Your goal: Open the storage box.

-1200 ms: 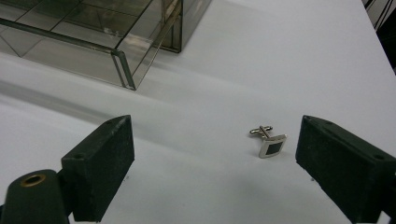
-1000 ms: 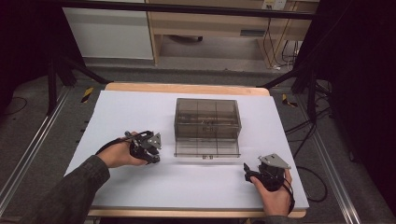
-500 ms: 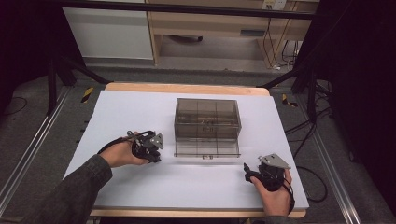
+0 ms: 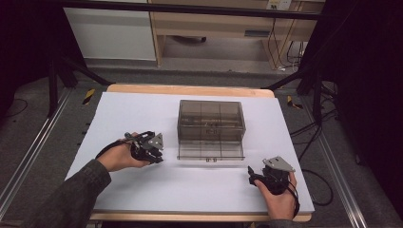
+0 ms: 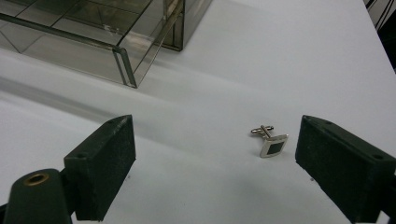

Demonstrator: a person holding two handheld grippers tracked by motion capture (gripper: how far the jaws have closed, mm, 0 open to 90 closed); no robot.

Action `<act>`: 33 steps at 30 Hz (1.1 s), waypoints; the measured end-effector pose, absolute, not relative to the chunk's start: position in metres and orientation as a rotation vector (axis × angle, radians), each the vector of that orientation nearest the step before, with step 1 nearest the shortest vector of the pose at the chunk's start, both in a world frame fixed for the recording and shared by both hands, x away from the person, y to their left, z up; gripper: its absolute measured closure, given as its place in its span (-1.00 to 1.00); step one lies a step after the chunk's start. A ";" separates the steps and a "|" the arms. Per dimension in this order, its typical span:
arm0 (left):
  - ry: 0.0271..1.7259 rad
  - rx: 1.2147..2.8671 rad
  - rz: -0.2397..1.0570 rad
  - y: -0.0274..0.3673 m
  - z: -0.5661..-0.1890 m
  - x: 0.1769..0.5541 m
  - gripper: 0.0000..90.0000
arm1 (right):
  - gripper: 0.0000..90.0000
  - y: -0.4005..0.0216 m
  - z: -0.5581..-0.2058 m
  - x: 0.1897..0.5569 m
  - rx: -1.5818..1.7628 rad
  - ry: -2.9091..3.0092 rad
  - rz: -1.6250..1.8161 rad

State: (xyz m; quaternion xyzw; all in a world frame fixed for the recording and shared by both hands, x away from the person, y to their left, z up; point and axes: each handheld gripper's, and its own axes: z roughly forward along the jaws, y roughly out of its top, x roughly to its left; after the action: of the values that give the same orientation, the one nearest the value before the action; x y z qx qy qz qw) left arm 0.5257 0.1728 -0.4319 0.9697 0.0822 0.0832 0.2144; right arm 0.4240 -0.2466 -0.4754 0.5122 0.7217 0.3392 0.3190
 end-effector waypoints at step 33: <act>0.197 2.545 0.370 0.175 -0.378 0.502 0.66 | -0.74 -0.246 -0.476 0.423 1.343 1.879 0.889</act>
State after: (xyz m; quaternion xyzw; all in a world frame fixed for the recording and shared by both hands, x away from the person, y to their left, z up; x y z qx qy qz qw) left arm 0.5021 0.1747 -0.3783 0.9479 0.0735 0.1379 0.2776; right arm 0.4234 -0.2456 -0.4756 0.5127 0.7176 0.3393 0.3272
